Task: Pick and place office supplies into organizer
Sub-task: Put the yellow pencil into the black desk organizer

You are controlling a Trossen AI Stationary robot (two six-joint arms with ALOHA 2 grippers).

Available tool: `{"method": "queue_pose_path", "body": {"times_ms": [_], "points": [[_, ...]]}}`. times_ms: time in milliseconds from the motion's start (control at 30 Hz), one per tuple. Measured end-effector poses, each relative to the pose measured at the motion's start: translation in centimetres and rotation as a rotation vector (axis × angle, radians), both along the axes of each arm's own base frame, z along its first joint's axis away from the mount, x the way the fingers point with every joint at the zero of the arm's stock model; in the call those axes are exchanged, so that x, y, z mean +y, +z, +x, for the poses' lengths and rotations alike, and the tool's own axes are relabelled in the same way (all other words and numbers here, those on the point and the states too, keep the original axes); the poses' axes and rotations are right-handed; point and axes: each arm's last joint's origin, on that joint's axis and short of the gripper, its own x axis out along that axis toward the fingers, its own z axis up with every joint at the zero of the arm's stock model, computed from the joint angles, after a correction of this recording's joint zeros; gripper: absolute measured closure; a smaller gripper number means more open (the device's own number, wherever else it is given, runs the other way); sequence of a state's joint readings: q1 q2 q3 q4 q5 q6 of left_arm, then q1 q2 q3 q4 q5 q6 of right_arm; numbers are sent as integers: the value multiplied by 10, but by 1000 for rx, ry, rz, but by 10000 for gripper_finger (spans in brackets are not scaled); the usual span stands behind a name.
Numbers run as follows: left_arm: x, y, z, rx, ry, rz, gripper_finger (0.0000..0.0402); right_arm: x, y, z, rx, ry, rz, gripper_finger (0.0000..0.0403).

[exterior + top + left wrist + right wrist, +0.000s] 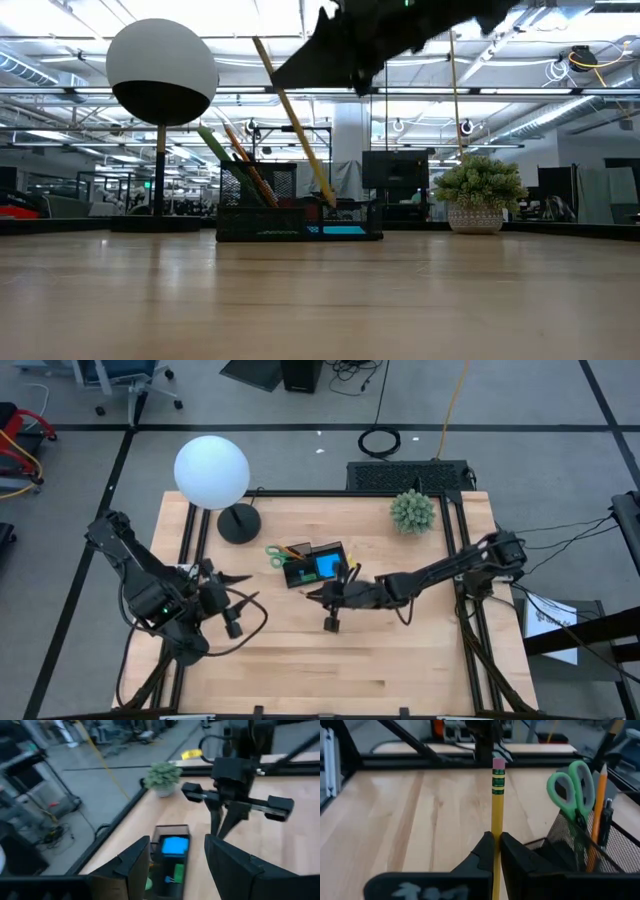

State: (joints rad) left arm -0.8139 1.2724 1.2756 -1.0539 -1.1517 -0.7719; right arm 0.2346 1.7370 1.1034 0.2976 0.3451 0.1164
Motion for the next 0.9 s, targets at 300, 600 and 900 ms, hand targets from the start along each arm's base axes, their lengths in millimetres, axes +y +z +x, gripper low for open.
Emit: {"method": "queue_pose_path", "body": {"times_ms": [300,600,900], "points": [[9,-8,6,-23,78,51,206,-31,-2,-8,-119,32,-41,397],[22,-8,13,-2,142,73,206,-43,29,-11,-284,108,-169,397],[35,-14,19,18,211,134,206,-70,27,-16,-394,136,-265,397]]}}
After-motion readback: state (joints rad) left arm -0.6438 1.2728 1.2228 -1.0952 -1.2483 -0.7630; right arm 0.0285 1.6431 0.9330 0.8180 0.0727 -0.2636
